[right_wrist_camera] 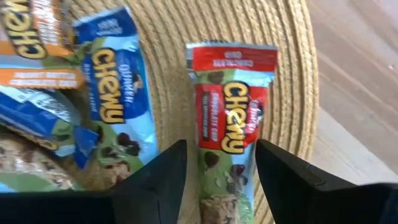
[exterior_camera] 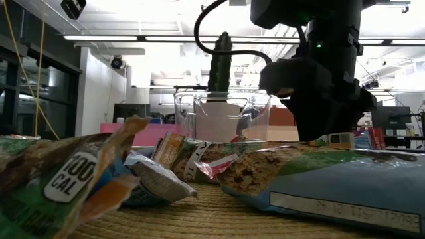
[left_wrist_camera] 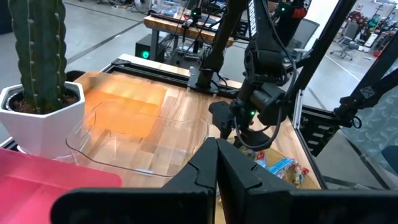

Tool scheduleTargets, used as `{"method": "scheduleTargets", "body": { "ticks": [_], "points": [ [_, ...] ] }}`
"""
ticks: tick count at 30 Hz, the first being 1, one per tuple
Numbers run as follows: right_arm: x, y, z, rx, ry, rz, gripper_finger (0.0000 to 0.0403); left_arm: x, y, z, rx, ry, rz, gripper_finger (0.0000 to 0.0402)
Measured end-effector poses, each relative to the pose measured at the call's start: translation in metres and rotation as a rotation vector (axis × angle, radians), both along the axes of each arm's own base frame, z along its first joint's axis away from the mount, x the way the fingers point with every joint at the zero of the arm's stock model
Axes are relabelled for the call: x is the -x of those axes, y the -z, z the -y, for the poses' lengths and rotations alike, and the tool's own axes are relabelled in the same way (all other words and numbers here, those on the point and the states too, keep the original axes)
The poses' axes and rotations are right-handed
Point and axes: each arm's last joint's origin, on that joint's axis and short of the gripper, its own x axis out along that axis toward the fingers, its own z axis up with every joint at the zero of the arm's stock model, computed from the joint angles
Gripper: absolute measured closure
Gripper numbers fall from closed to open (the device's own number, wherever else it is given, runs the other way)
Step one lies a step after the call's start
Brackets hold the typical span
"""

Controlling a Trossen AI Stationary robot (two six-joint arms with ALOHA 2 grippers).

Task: Pick and place Granola Bars by type
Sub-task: Put the red granola bar into the orange bin

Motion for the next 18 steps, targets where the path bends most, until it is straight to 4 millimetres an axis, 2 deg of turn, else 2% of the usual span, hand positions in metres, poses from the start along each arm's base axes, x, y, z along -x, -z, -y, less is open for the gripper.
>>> {"method": "scheduleTargets", "body": {
  "ticks": [8, 18],
  "points": [
    [-0.0011, -0.0003, 0.001, -0.003, 0.014, 0.009, 0.0229, 0.0, 0.0, 0.0, 0.0, 0.0, 0.0, 0.0401],
    [-0.0016, -0.0005, 0.003, 0.014, 0.037, 0.016, 0.0266, 0.0, 0.0, 0.0, 0.0, 0.0, 0.0, 0.0401]
  ]
}}
